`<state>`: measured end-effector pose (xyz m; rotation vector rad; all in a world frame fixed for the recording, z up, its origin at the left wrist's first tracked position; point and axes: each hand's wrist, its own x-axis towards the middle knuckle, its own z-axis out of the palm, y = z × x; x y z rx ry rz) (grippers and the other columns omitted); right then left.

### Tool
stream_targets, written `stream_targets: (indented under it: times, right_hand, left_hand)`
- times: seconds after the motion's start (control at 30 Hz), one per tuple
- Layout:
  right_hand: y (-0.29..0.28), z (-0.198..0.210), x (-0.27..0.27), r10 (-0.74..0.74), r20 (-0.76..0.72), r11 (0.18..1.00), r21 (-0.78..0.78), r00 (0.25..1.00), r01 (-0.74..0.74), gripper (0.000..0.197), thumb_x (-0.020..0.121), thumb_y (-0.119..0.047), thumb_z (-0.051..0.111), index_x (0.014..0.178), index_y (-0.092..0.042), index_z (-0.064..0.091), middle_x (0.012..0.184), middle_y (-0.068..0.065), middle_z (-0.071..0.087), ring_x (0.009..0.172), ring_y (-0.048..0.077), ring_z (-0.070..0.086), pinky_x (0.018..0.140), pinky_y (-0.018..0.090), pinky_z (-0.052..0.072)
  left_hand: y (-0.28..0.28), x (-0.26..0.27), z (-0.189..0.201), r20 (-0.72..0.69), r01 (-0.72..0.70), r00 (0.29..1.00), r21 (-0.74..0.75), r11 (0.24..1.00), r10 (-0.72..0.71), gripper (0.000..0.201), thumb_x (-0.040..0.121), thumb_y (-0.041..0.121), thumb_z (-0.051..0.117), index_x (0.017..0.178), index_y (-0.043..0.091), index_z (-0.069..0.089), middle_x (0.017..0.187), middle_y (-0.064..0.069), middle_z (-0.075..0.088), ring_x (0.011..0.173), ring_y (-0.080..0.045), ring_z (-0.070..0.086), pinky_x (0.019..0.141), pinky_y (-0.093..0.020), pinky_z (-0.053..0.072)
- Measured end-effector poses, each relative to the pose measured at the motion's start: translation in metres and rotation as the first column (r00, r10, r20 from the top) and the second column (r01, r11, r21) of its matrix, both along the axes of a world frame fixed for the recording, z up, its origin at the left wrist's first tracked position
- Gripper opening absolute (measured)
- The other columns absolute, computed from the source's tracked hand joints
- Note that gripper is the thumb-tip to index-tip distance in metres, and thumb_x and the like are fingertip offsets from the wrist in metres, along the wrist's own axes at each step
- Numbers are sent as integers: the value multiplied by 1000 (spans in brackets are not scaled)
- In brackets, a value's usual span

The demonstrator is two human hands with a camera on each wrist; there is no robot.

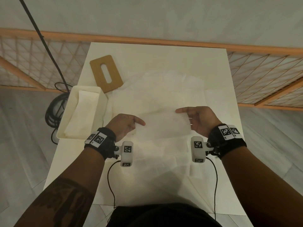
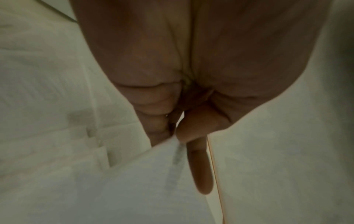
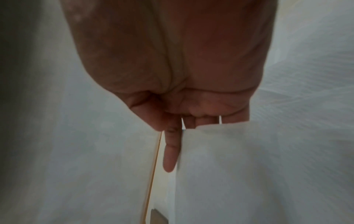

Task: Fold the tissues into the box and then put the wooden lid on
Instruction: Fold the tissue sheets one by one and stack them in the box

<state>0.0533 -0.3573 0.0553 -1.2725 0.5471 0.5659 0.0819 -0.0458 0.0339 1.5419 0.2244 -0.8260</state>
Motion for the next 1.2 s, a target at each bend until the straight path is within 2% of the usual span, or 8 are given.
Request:
stream_targets:
  times: [0.1, 0.2, 0.43, 0.67, 0.87, 0.97, 1.1, 1.2]
  right_hand:
    - [3, -4, 1, 48, 62, 997, -63, 997, -45, 33, 100, -26, 60, 118, -2, 73, 115, 10, 74, 99, 28, 68, 89, 40, 55]
    - [4, -14, -3, 168, 174, 971, -198, 970, -132, 27, 85, -10, 77, 111, -14, 78, 120, 15, 73, 103, 37, 63, 102, 49, 46]
    - [14, -27, -58, 218, 150, 889, -439, 964, -132, 18, 93, 0, 68, 97, -12, 81, 101, -3, 78, 90, 7, 71, 73, 14, 54]
    - [16, -51, -73, 322, 38, 740, -633, 946, -227, 14, 90, -11, 75, 94, -23, 81, 92, -9, 75, 80, 3, 67, 62, 7, 44]
    - [24, -59, -55, 319, 58, 628, -761, 946, -165, 13, 89, -17, 76, 88, -29, 79, 91, -10, 74, 76, 0, 63, 62, 9, 42]
    - [27, -64, -51, 363, 34, 554, -811, 931, -187, 11, 90, -15, 74, 89, -26, 77, 97, -5, 73, 76, 0, 60, 59, 3, 40]
    - [32, -66, -44, 410, 16, 397, -903, 912, -163, 11, 89, -17, 71, 98, -23, 71, 125, 3, 56, 116, 21, 52, 91, 19, 35]
    - [42, -60, -18, 414, 148, 407, -913, 898, -38, 23, 88, -16, 70, 111, -17, 64, 132, 7, 49, 125, 27, 49, 101, 30, 39]
  left_hand:
    - [-2, -2, 7, -96, -49, 995, -130, 990, 36, 42, 92, -8, 39, 90, 1, 80, 117, -17, 72, 117, -25, 61, 104, -31, 44]
    - [-3, -5, 8, -51, -43, 998, -125, 991, 37, 23, 99, 2, 53, 103, -2, 76, 117, -14, 74, 118, -29, 65, 105, -37, 49]
    - [-6, -44, -8, 52, -8, 999, 49, 999, 5, 23, 88, -1, 72, 86, 21, 77, 102, -4, 73, 92, -24, 69, 70, -29, 55]
    - [-8, -68, -33, 183, 142, 946, 509, 849, -268, 16, 81, 18, 81, 84, 32, 73, 105, 13, 69, 89, -14, 65, 76, -25, 46]
    - [-16, -62, -36, 309, 48, 910, 582, 812, -276, 18, 83, 16, 79, 89, 31, 70, 105, 11, 62, 86, -10, 60, 71, -13, 40]
    - [-21, -56, -41, 310, 76, 892, 614, 785, -328, 19, 83, 12, 77, 93, 27, 70, 110, 6, 59, 94, -15, 59, 79, -19, 43]
    - [-28, -56, -48, 321, 118, 817, 720, 684, -479, 32, 79, 7, 76, 104, 24, 64, 124, 4, 43, 106, -19, 54, 87, -25, 44]
    - [-37, -55, -46, 349, 129, 690, 803, 582, -634, 56, 77, 10, 70, 127, 27, 53, 135, 3, 41, 117, -25, 45, 98, -37, 42]
